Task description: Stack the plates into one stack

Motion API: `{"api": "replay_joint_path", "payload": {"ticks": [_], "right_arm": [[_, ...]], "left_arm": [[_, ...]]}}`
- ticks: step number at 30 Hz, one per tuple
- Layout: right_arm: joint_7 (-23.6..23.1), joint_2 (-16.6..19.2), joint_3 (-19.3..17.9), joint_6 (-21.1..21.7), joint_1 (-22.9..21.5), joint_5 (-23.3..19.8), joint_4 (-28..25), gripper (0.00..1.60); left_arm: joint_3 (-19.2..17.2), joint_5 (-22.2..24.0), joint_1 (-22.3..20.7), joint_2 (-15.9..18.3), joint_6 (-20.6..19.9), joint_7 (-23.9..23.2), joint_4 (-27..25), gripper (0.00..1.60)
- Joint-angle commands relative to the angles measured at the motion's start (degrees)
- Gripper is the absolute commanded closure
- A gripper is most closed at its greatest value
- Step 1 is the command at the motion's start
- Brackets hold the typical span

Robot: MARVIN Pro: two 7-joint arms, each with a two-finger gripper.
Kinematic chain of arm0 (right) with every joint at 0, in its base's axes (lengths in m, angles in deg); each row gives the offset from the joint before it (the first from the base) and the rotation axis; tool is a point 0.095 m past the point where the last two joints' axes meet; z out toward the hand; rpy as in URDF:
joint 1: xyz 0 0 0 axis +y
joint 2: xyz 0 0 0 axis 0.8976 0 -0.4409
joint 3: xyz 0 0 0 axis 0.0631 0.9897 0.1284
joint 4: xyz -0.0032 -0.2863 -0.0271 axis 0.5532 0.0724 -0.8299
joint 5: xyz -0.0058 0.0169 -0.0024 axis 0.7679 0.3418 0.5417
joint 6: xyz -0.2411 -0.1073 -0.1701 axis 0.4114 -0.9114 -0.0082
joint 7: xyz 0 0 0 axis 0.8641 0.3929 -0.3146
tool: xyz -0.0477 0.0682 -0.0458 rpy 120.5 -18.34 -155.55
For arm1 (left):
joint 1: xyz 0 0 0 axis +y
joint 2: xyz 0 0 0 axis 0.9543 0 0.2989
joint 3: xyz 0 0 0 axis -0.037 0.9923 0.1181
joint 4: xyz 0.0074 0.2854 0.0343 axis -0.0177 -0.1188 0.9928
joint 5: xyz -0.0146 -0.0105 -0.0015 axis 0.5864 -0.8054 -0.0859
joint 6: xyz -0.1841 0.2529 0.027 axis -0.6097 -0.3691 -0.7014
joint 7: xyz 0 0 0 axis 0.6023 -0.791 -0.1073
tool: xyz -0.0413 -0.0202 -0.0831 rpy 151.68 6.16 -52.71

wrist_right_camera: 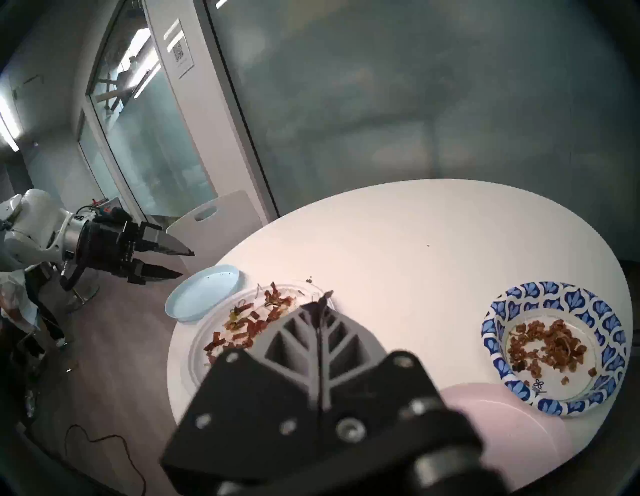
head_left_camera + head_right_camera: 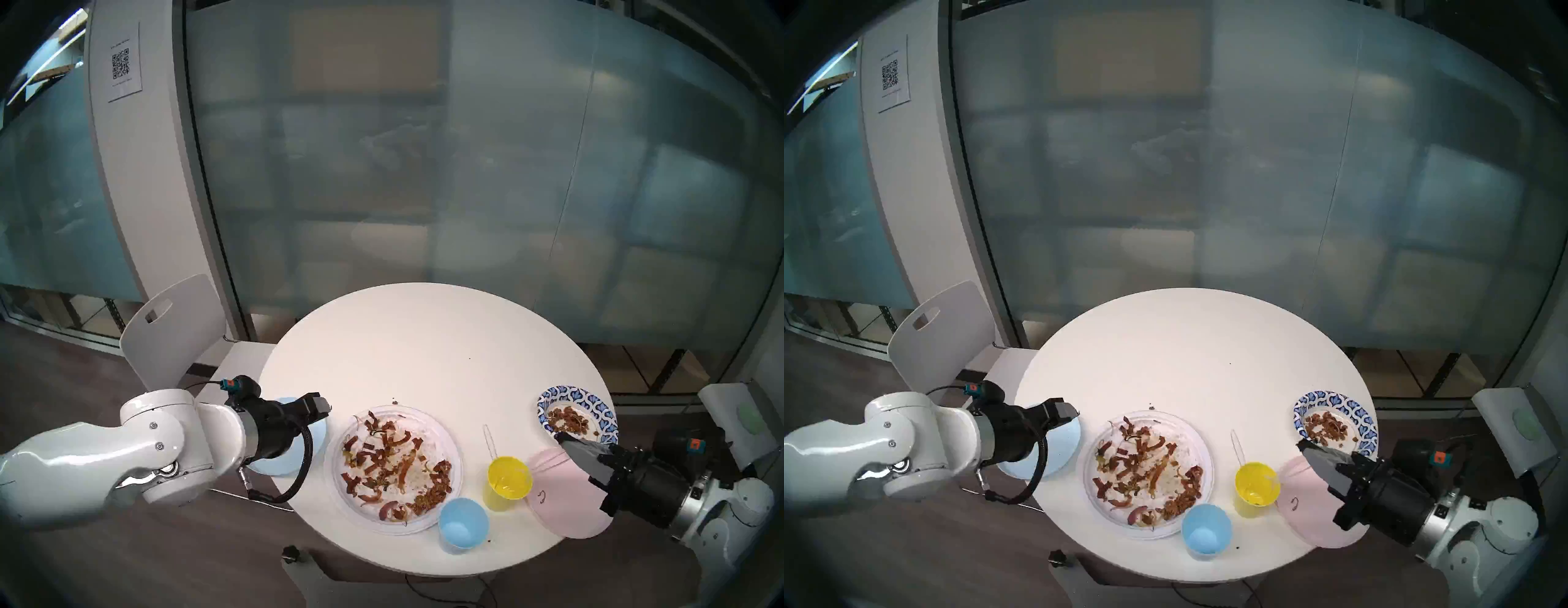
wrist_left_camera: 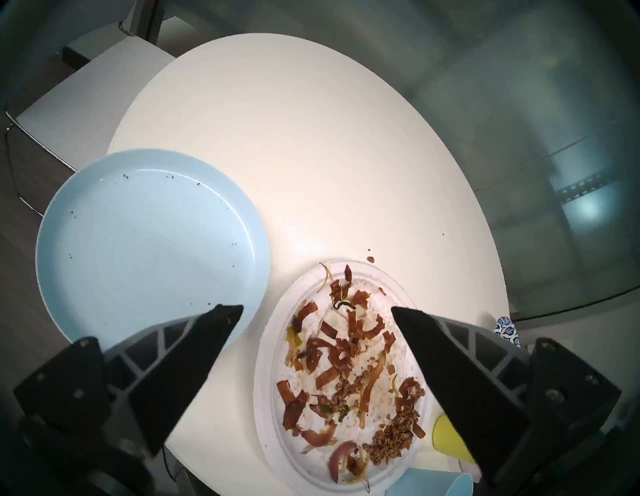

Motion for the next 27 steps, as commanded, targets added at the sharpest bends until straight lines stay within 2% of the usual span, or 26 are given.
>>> {"api": "replay_joint_path", "payload": {"ticks": [1,11,18,27], "right_arm": [[1.41,1.26,1.76,1.31,-1.73,0.83,-0.99,1.6],[3.98,2.13,4.28,3.14,-2.99,3.73,-0.99,1.6],[5.75,3.01,6.68,4.95,-5.41,5.09,-0.99,1.6],[5.59,6.53,7.8,8.24,-9.6,5.23,-0.99,1.6]], "left_arm": [[-0.36,-0.14,-0.37,0.0,0.09,-0.32,-0.37,0.0],[-0.22,-0.09,-0.49,0.09,0.17,-0.38,-0.38,0.0],[-0.09,-0.05,-0.6,0.16,0.24,-0.42,-0.38,0.0],[0.06,-0.02,-0.72,0.23,0.31,-0.45,-0.37,0.0]]}}
